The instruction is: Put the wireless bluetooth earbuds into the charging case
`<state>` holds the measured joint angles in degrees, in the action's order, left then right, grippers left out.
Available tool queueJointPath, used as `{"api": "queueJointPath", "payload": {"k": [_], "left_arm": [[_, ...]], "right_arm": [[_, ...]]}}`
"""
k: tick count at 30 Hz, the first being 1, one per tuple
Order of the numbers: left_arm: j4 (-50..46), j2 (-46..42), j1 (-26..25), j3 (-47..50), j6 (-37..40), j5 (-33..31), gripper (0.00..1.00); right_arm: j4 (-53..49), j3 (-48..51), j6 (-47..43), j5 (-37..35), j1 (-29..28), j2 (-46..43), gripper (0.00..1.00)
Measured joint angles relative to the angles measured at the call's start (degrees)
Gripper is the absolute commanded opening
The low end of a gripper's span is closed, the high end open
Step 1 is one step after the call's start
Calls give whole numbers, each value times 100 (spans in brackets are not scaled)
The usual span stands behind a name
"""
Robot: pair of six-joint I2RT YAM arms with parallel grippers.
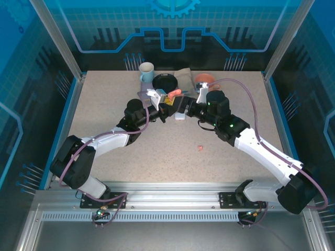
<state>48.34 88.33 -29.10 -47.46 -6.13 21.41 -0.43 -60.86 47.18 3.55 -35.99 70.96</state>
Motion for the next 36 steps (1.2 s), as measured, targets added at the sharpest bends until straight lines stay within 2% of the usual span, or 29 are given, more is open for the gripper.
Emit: {"api": "queueJointPath", "payload": {"k": [36], "left_arm": [[151, 2, 11, 79, -308, -31, 0]], "right_arm": [[35, -717, 144, 116, -120, 695, 69]]}}
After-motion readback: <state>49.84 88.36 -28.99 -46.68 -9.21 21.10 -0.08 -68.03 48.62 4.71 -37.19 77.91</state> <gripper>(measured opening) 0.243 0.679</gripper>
